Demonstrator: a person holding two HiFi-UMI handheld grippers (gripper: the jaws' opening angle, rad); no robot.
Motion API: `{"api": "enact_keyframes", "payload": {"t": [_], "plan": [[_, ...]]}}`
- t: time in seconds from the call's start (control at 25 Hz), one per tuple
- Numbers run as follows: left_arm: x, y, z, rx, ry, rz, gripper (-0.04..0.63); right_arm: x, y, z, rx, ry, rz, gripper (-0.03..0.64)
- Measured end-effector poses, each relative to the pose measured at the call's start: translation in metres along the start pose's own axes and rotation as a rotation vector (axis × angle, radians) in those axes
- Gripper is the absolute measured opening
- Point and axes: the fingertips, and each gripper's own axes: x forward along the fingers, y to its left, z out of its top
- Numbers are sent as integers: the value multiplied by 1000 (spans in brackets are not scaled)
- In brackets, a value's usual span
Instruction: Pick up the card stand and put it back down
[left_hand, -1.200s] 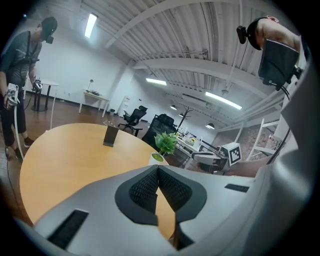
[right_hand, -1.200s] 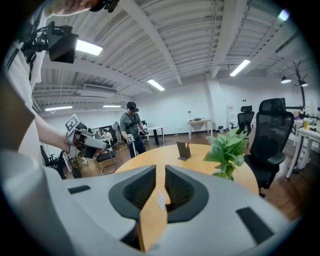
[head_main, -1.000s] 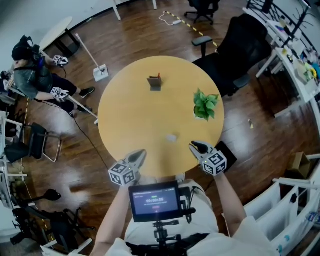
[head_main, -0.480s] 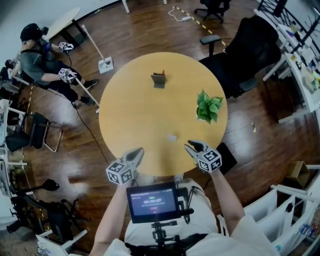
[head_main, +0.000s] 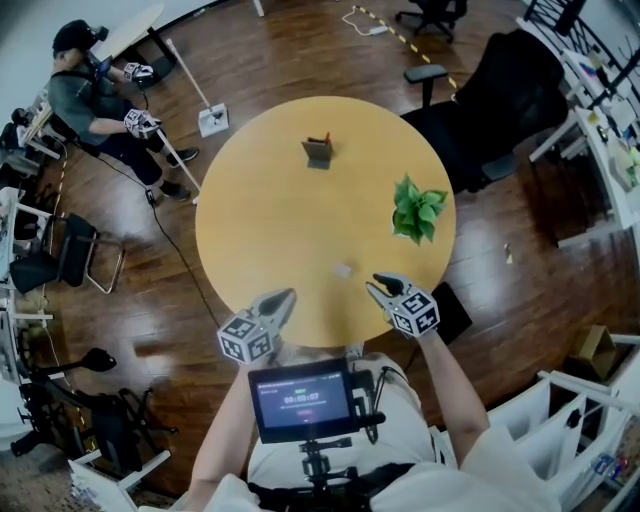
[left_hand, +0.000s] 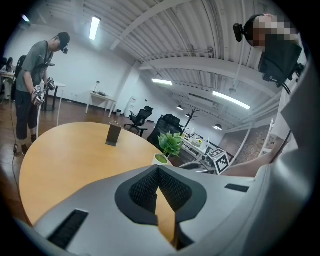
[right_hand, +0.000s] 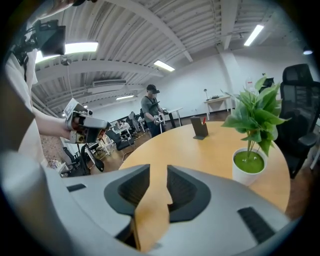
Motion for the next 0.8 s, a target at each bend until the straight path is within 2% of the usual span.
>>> {"api": "enact_keyframes", "payload": {"t": [0.4,0.8], "plan": [[-3,17,5,31,52,-34,0,20,-5,-19,39,39,-64,138],[-5,45,13,25,89,-42,0,60,-10,-37,56,87,-99,138]]}}
